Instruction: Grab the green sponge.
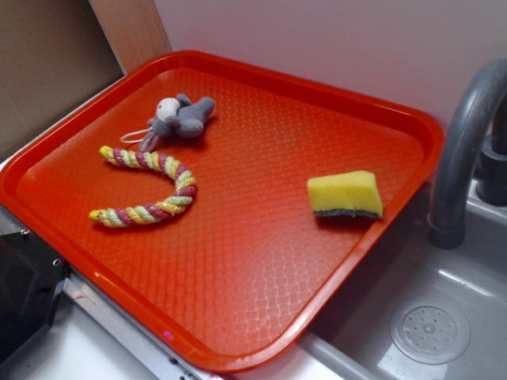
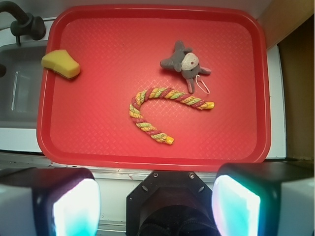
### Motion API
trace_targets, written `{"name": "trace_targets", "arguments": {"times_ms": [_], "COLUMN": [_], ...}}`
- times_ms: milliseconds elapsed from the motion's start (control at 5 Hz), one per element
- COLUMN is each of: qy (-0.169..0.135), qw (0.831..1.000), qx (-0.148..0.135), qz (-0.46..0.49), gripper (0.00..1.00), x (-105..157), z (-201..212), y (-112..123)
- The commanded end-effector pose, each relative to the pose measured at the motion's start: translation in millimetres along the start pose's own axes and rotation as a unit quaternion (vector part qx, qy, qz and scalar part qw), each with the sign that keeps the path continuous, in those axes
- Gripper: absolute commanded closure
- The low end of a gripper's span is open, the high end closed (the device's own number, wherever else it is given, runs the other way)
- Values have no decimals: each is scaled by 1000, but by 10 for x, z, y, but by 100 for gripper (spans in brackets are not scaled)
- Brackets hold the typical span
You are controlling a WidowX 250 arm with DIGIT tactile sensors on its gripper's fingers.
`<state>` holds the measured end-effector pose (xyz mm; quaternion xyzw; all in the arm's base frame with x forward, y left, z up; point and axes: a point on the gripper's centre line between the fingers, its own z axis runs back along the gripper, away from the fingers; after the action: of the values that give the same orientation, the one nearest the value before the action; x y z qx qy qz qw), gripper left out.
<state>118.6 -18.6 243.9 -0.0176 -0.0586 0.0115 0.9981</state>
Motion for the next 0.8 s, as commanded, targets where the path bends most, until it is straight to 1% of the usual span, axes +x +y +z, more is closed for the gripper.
{"name": "trace_targets", "arguments": {"times_ms": [0,200,400,600], "qy": [0,-23,-54,-73], "qw": [1000,999,992,973], "qx": [0,-23,-50,-92], "qz": [0,-38,-98,-196], "gripper": [0,0,0,0], "x": [0,104,254,493], "z": [0,-169,-336,-659], "y": [0,-12,-47,-156]}}
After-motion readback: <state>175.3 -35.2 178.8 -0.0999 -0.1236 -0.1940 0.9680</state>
